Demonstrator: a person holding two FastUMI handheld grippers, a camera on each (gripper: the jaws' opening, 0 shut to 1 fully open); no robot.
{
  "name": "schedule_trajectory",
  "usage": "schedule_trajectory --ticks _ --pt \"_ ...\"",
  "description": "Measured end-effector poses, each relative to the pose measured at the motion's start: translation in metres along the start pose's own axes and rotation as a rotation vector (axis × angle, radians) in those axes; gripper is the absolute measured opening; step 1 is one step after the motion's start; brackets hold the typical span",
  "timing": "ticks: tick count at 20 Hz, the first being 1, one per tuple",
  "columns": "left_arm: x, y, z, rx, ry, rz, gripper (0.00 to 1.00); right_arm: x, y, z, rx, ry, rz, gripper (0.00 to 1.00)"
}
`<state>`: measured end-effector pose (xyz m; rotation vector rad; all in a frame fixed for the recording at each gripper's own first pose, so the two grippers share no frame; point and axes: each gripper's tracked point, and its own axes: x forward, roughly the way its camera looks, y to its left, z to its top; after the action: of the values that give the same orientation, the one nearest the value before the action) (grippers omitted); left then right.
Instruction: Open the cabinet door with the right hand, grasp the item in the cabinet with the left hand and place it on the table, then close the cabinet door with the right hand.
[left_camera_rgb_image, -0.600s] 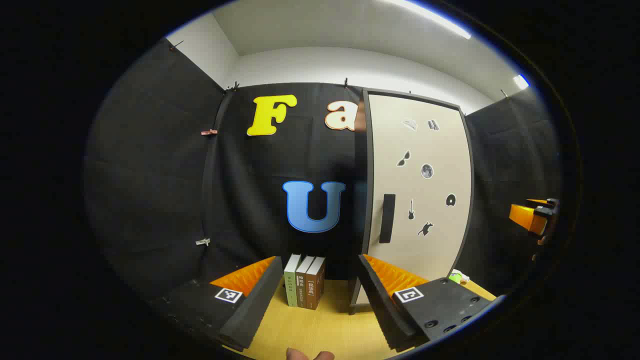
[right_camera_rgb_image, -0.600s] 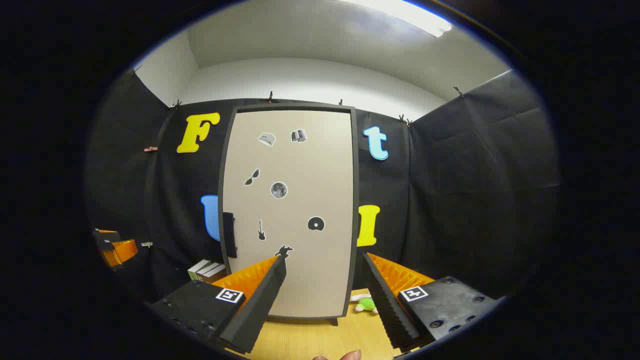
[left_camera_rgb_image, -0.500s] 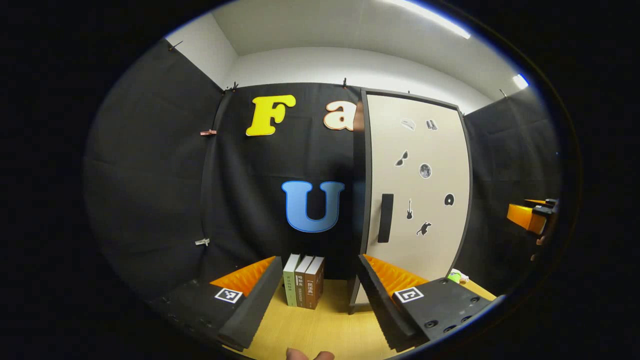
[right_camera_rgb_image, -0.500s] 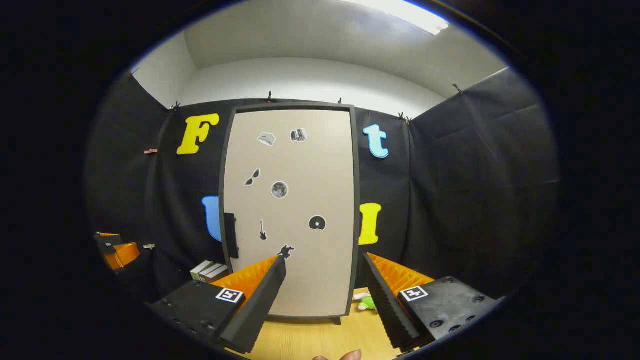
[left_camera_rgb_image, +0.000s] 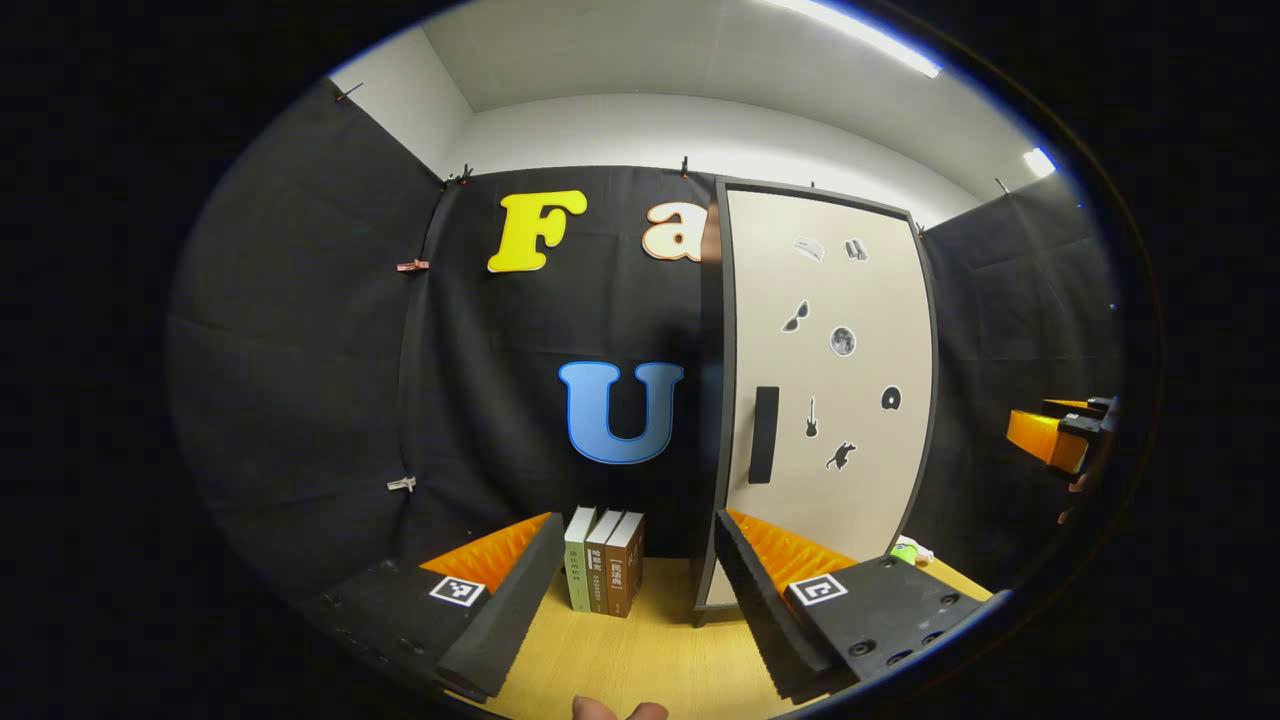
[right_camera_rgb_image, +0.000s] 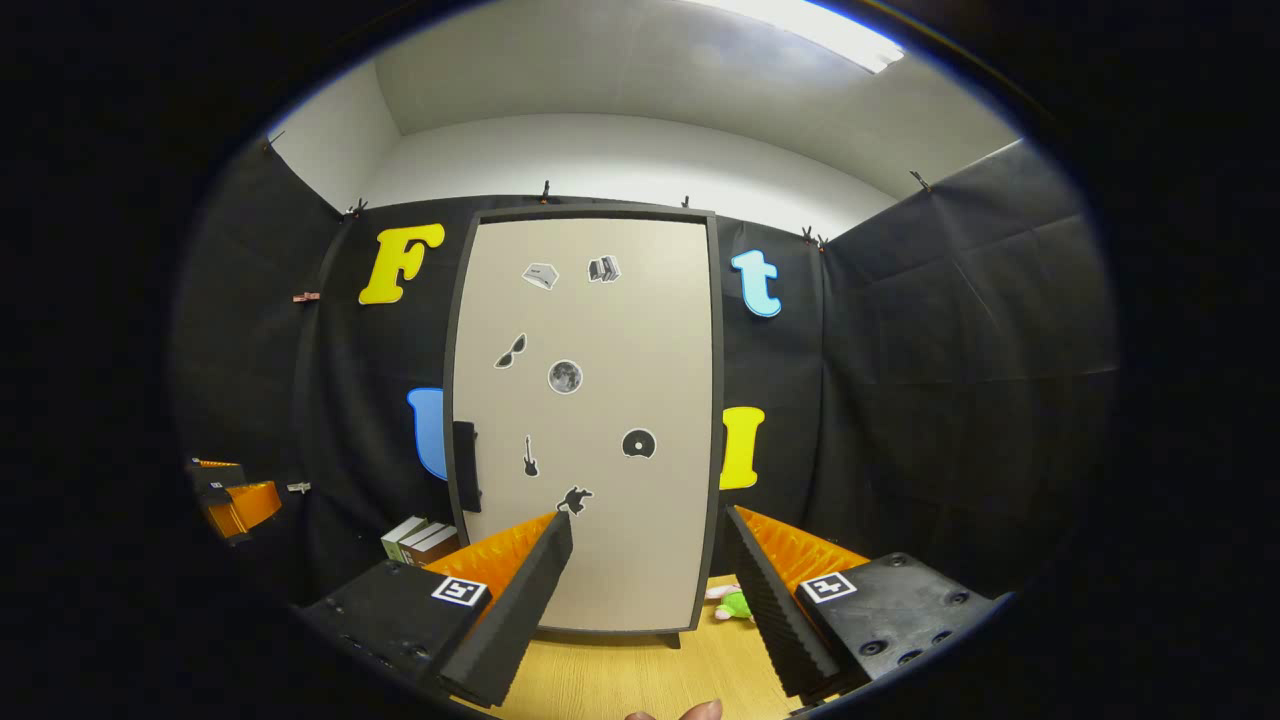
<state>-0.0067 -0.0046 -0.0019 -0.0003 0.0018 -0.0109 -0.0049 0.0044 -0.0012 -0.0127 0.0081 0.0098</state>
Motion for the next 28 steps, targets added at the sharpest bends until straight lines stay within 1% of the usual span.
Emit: schedule_trajectory --ticks 12,18,23,26,28 --pt "0.001 0.000 0.004 0.021 -0.002 -0.012 0.94 0.000 0.001 0.001 -0.007 0.001 -0.014 0.97" --pt "0.005 0.007 0.001 0.015 0.000 -0.008 0.94 0.006 0.007 -0.002 0.017 0.008 -0.002 0.98" --pt "0.007 0.029 -0.006 0.022 0.012 0.027 0.95 0.028 0.032 -0.008 0.037 0.009 0.043 0.98" --pt "0.007 0.044 -0.011 0.020 0.018 0.052 0.95 0.051 0.051 -0.017 0.024 0.016 0.066 0.98" --pt "0.007 0.056 -0.014 0.024 0.019 0.077 0.95 0.068 0.070 -0.022 0.033 0.014 0.095 0.98"
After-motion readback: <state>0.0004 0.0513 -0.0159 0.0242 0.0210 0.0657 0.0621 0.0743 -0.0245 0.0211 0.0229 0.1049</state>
